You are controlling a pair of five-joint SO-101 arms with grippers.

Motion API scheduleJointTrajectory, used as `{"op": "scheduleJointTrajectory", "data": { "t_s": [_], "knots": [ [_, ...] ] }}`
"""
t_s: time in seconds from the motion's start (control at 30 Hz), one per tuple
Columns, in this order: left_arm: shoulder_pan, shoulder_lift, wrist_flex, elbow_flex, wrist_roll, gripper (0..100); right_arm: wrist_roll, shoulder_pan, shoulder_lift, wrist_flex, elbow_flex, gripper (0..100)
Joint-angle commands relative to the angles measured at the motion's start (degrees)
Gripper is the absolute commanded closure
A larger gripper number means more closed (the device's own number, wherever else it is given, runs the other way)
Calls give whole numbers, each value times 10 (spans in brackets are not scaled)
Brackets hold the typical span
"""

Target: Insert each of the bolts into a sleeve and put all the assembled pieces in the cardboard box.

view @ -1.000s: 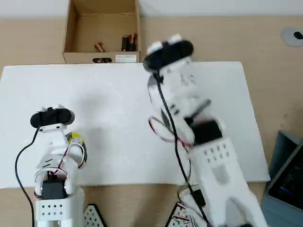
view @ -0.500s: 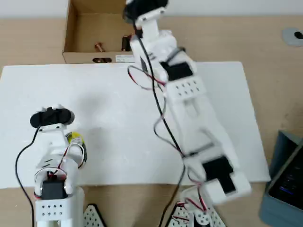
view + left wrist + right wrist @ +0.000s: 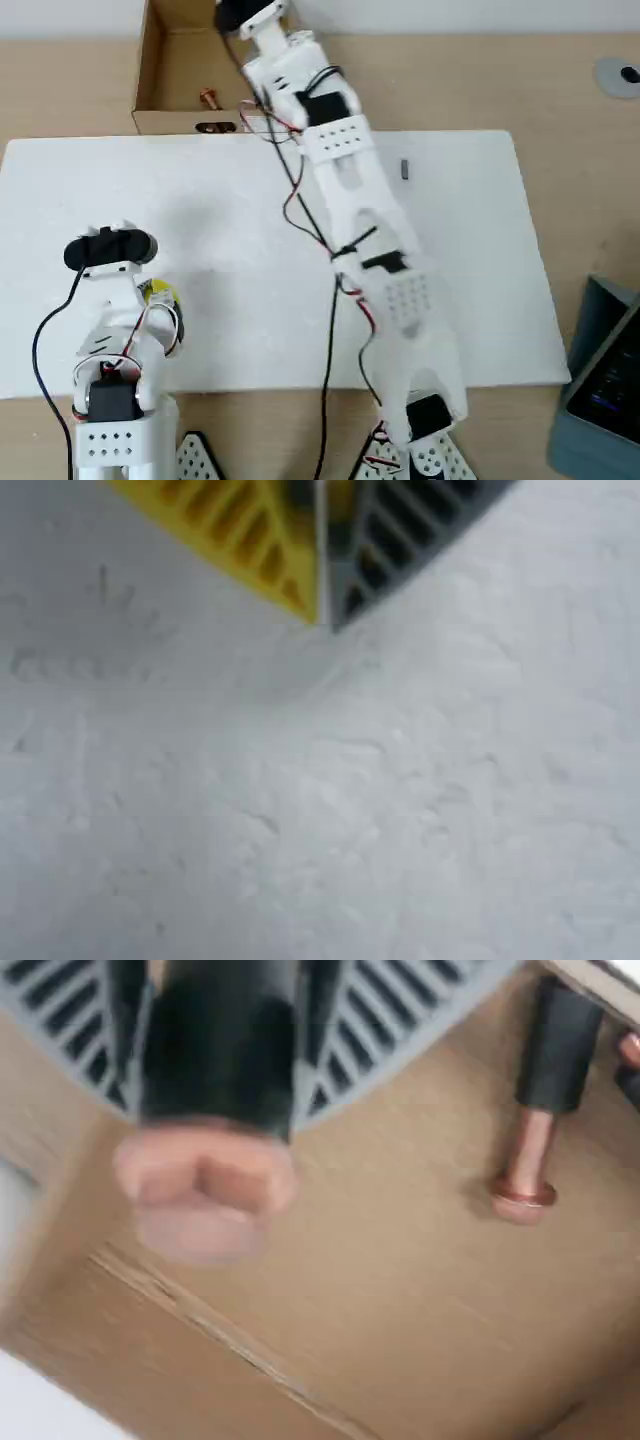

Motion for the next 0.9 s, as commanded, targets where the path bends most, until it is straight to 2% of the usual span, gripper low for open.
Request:
{"op": "scheduleJointTrajectory", "data": {
  "t_s": [0.0, 0.33, 0.67, 0.87],
  "knots": [
    [-2, -3, -2, -3, -3, 997, 26, -20, 65, -17, -135, 989],
    [-1, -3, -2, -3, -3, 997, 82, -36, 248, -16, -305, 987],
    [-1, -3, -2, -3, -3, 997, 84, -36, 276, -15, -323, 985],
    [-1, -3, -2, -3, -3, 997, 84, -36, 277, -14, -323, 845]
  ]
}}
